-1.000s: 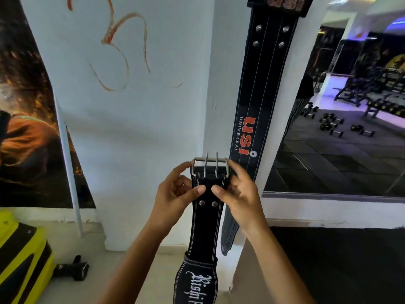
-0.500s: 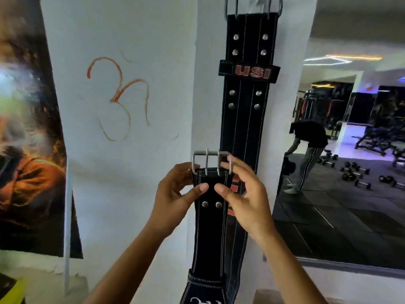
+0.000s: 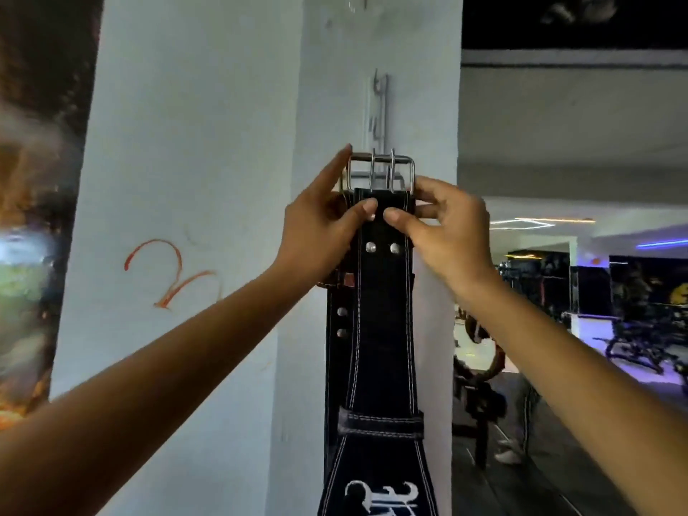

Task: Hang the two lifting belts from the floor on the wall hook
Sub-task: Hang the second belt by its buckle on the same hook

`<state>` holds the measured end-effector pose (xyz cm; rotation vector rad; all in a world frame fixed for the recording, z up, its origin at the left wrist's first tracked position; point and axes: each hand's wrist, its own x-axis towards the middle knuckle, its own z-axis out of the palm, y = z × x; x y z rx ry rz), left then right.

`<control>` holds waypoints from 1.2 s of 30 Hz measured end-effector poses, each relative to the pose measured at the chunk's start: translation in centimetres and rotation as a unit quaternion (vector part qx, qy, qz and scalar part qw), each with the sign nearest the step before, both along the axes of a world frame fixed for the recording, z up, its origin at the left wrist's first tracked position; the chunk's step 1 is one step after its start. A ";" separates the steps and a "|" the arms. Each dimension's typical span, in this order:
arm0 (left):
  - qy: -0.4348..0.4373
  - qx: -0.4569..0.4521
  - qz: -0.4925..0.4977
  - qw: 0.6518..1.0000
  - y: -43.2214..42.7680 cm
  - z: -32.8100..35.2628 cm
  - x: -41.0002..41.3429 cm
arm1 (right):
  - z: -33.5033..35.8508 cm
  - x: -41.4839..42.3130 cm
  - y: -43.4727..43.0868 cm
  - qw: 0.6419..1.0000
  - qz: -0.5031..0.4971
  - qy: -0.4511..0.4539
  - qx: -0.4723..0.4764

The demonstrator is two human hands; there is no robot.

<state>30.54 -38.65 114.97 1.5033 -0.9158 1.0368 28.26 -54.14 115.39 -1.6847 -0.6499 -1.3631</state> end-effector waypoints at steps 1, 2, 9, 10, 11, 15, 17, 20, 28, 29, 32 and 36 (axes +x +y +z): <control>-0.004 0.000 0.019 1.000 -0.3 1.7 0.3 | 1.5 0.4 -0.1 1.000 -0.004 -0.006 0.005; -0.002 0.000 0.035 0.999 -0.6 3.4 0.7 | 3.0 0.9 -0.2 1.000 -0.010 -0.010 0.008; 0.068 -0.013 0.071 0.995 -1.2 10.9 5.8 | 10.7 5.6 0.5 0.998 -0.058 0.030 0.026; 0.078 -0.011 0.076 0.994 -1.2 11.4 6.4 | 11.3 6.0 0.7 0.997 -0.059 0.039 0.028; 0.090 -0.007 0.077 0.993 -1.3 11.8 6.8 | 11.7 6.4 0.8 0.997 -0.061 0.047 0.031; 0.113 0.008 0.061 0.992 -1.3 12.5 7.7 | 12.3 7.2 0.8 0.995 -0.078 0.056 0.031; 0.111 0.015 0.062 0.992 -1.1 12.5 8.0 | 12.4 7.2 0.9 0.996 -0.076 0.046 0.017; 0.113 0.028 0.085 0.990 -1.1 12.5 8.2 | 12.5 6.8 1.3 0.996 -0.081 0.042 -0.011; 0.050 0.060 0.176 0.981 -1.9 10.4 8.1 | 11.6 6.3 1.8 0.992 -0.106 0.062 -0.026; 0.043 0.065 0.190 0.979 -2.1 9.9 8.0 | 11.2 6.2 1.9 0.992 -0.109 0.056 -0.023; 0.028 0.085 0.217 0.972 -2.3 8.9 7.9 | 10.5 6.2 2.1 0.989 -0.137 0.057 -0.007; -0.014 0.135 0.307 0.942 -1.7 6.5 6.9 | 8.7 4.5 2.5 0.964 -0.254 0.061 -0.045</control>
